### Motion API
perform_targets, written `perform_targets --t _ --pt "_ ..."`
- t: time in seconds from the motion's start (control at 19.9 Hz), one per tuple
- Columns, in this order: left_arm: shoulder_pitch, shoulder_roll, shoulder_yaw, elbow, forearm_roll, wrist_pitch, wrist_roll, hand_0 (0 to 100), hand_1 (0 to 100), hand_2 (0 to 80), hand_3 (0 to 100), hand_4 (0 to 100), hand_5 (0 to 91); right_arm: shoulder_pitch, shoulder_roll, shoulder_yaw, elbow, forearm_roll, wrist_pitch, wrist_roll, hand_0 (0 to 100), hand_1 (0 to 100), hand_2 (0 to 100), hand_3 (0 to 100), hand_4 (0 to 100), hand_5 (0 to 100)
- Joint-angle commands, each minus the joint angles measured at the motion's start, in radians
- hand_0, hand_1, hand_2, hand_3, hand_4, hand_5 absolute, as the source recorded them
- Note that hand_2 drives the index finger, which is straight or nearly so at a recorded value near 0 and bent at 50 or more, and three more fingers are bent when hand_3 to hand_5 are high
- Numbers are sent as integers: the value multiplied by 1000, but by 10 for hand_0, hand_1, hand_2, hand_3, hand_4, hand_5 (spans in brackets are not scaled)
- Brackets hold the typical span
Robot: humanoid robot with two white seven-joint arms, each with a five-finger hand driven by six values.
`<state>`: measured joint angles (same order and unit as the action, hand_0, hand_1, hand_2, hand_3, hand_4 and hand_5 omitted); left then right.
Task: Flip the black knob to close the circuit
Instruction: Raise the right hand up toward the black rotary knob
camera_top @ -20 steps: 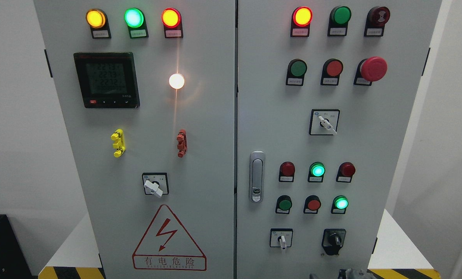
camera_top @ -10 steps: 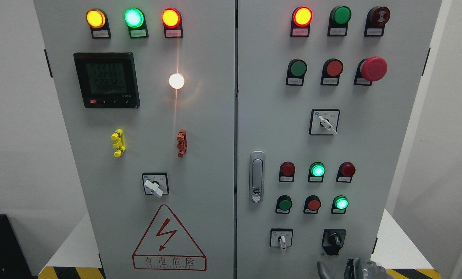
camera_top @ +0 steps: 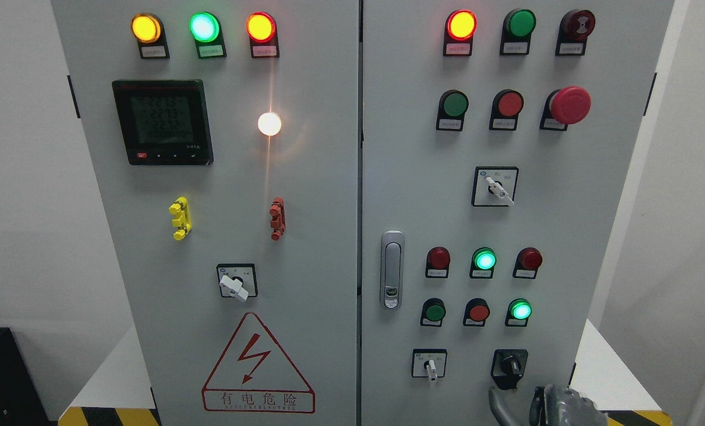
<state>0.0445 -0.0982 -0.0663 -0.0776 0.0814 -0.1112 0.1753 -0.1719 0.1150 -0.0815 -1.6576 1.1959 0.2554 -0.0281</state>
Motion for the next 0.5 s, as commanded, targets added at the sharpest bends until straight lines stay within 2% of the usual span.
perform_targets --t 0.0,0.45 --pt "0 0 0 -1 0 -1 0 120 556 0 0 0 0 -15 0 -1 -1 2 2 1 0 45 894 1000 965 975" --pt "0 0 0 -1 0 -1 0 120 556 0 0 0 0 -37 -3 -1 33 19 16 -1 0 45 894 1000 965 975"
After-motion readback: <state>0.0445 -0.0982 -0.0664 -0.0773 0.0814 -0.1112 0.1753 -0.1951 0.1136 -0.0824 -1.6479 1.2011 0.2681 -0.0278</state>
